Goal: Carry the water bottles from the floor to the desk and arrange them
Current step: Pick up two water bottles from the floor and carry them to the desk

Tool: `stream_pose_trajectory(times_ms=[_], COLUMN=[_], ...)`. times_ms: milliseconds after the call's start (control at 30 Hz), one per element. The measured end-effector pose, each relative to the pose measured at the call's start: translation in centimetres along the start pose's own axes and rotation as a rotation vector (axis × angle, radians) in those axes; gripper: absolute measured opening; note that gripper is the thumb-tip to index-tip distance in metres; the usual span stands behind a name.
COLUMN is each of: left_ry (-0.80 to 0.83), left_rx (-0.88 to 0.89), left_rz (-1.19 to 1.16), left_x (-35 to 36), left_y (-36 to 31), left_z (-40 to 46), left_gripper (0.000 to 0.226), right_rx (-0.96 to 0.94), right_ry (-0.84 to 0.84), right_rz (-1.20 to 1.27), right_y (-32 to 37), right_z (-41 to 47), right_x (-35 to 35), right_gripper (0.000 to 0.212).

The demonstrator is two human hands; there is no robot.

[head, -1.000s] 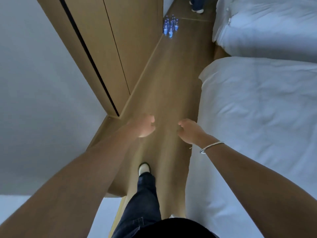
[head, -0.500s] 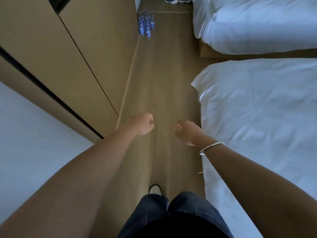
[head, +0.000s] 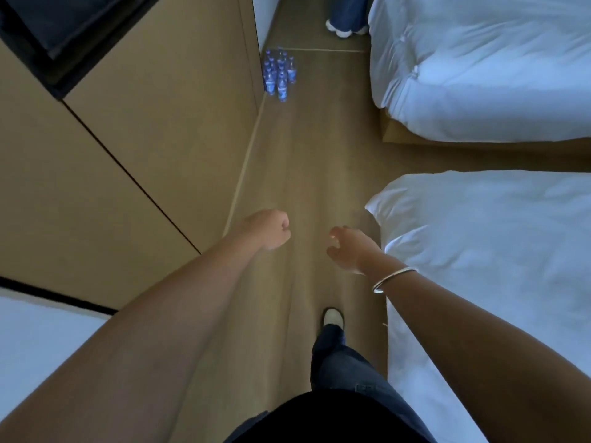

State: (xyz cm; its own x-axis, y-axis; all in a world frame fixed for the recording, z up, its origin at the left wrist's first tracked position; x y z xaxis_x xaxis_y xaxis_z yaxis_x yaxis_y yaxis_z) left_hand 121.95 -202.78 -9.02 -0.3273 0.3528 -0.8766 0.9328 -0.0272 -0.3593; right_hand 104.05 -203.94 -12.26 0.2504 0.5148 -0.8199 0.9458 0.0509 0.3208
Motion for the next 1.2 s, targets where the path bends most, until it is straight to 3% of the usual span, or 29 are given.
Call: stream_pose_trajectory(times_ms=[467,1200], left_ry=[-0.041,-0.027], left_rx=[-0.039,-0.059], left_rz=[-0.031,-0.160], left_x=[-9.8,-27.7], left_y=[1.4,19.6], left_z=[24.1,60.6], left_gripper=[0.019,0.025], right_rx=[-0.026,0.049], right_ry=[0.052,0.046], right_rz=[-0.038,0.030], right_y=[-0.3,13.3], right_z=[22.9,59.9], right_x=[-13.5,-30.2], right_gripper=[0.044,0.043])
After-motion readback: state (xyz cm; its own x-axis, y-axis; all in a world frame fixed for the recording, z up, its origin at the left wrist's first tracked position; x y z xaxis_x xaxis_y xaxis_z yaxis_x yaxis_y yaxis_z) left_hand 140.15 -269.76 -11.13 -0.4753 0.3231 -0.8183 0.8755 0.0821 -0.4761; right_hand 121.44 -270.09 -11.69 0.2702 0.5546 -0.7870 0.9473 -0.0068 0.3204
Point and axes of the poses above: each hand's wrist, its own z-axis towards the middle knuckle, its own x-axis out of the palm, y = z × x, the point moved 3 cm from there along z, towards the middle knuckle, and after that the axes turned 10 degrees about x, right-handed, at the moved point
